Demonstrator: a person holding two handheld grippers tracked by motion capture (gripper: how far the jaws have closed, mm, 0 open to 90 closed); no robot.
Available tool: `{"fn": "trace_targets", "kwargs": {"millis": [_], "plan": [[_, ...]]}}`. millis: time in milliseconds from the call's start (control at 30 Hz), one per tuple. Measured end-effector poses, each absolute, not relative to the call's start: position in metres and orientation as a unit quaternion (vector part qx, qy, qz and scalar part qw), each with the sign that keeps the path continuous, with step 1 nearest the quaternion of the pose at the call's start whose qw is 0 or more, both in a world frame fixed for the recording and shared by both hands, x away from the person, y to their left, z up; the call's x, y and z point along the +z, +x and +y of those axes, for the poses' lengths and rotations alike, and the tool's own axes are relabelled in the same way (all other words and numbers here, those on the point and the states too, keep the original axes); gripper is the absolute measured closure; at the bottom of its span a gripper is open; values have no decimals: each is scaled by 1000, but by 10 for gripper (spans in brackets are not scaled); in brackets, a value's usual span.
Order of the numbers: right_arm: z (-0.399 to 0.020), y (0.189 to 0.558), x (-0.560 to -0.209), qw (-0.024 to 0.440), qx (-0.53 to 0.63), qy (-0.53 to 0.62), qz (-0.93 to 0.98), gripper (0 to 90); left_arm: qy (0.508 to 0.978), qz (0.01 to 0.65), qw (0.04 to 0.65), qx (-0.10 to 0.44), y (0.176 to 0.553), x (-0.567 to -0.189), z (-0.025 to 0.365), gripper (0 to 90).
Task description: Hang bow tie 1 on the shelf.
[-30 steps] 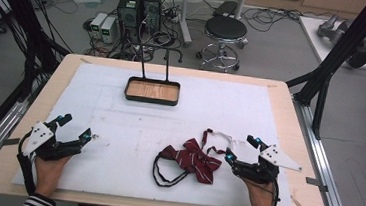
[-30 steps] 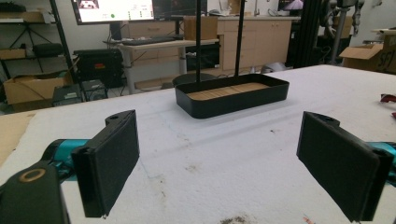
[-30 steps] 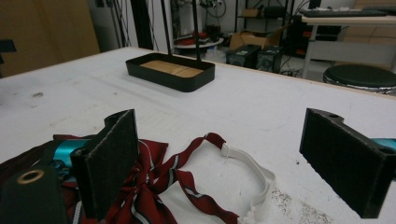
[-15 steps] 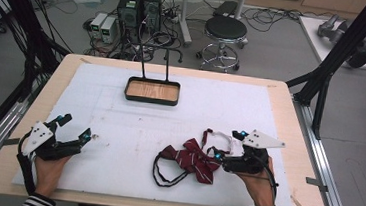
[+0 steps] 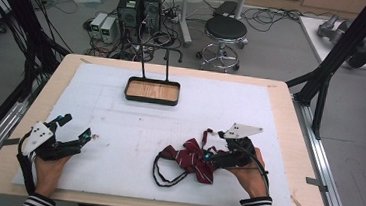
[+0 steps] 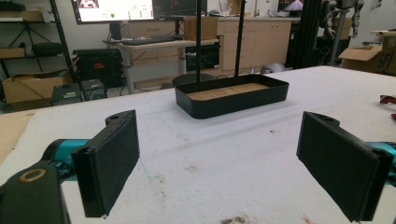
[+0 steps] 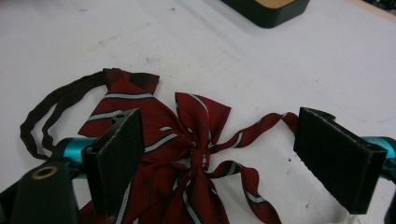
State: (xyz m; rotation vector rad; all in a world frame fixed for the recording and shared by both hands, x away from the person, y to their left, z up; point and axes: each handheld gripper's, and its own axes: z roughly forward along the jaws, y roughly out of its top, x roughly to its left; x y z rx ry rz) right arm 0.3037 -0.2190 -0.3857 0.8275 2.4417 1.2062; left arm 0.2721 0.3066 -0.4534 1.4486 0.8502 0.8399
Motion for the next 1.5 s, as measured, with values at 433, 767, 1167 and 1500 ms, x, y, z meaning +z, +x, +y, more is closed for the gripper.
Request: {"fn": "trace_targets", "kwargs": {"millis": [433,767,1167,1500], "plan": [[-202,318,-392,115,367,270,883,179,623,365,591,361,272,-453,307,135],[-194,325,-400,85,340,267,898,247,622,366,591,359,272,-453,307,135],[-188,331,-407,66,302,270,912,368,622,367,591,361,272,-453,306,135],[-186,335,-413,61,272,275,920,439,622,367,591,360,272,-453,307,135]]}}
